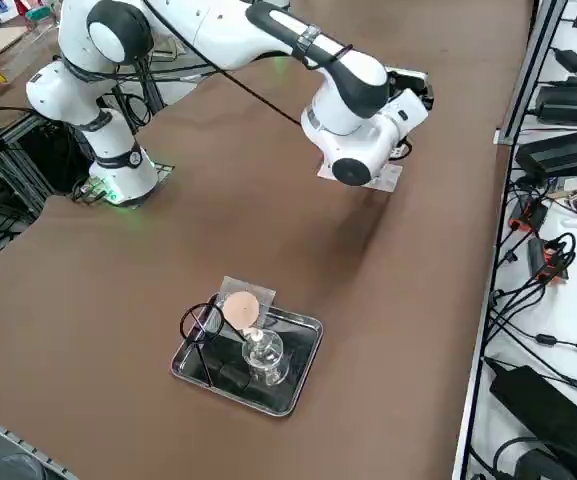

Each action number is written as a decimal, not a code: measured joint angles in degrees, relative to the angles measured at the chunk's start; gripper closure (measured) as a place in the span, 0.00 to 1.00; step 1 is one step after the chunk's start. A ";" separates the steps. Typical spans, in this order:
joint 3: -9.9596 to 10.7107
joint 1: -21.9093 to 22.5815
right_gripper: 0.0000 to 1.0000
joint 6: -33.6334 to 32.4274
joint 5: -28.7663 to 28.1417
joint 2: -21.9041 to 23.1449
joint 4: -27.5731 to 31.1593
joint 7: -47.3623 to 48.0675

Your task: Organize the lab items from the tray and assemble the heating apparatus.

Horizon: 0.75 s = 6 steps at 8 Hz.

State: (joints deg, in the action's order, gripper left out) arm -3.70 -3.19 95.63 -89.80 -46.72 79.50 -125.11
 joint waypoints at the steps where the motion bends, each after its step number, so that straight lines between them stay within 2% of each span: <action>1: 0.00 0.01 0.78 -0.02 0.10 0.00 0.01 -0.07; 6: -0.01 0.32 0.78 -0.50 0.26 -0.13 1.60 -2.43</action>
State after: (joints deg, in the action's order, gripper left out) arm -3.71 -2.88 95.13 -89.54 -46.85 81.10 -127.54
